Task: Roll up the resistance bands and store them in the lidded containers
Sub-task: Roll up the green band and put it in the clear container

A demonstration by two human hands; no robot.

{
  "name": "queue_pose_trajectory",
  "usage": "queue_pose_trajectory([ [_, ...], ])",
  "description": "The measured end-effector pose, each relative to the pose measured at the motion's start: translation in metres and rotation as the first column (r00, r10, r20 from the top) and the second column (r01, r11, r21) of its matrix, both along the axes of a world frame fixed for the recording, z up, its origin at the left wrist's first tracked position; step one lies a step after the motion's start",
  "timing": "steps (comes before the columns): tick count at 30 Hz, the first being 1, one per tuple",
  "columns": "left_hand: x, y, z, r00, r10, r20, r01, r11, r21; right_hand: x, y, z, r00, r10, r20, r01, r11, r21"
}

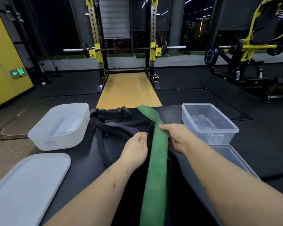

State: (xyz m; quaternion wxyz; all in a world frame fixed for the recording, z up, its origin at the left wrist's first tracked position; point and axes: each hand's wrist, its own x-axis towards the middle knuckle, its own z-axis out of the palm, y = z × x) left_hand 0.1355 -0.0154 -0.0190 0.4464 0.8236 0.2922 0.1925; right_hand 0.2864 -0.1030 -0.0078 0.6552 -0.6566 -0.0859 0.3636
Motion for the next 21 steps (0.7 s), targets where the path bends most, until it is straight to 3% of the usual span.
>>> queue_pose_trajectory([
  [2, -0.004, 0.012, 0.000, 0.949, -0.068, -0.306, 0.182, 0.915, 0.360, 0.001, -0.007, 0.008, 0.997, -0.070, 0.035, 0.067, 0.995, 0.069],
  [4, -0.012, 0.021, -0.004, 0.793, 0.002, -0.609, 0.371, 0.791, 0.486, -0.002, -0.018, 0.015, 0.996, -0.059, 0.066, 0.053, 0.993, 0.101],
  [5, -0.017, 0.025, -0.007, 0.732, 0.051, -0.680, 0.408, 0.765, 0.497, -0.007, -0.024, 0.019, 0.997, -0.032, 0.069, 0.024, 0.994, 0.109],
  [10, -0.038, 0.048, -0.008, 0.665, 0.348, -0.660, 0.321, 0.665, 0.674, -0.031, -0.038, 0.015, 0.996, 0.048, 0.080, -0.054, 0.996, 0.069],
  [13, -0.049, 0.064, -0.003, 0.573, 0.477, -0.666, 0.200, 0.707, 0.679, -0.038, -0.040, 0.007, 0.995, -0.028, 0.098, 0.022, 0.998, 0.062],
  [15, -0.054, 0.066, -0.001, 0.556, 0.450, -0.699, 0.226, 0.727, 0.648, -0.040, -0.038, 0.003, 0.995, -0.051, 0.084, 0.045, 0.996, 0.079],
  [21, -0.052, 0.041, -0.003, 0.767, 0.235, -0.597, 0.311, 0.678, 0.666, -0.058, -0.035, -0.001, 0.997, -0.006, -0.083, 0.015, 0.994, 0.112],
])
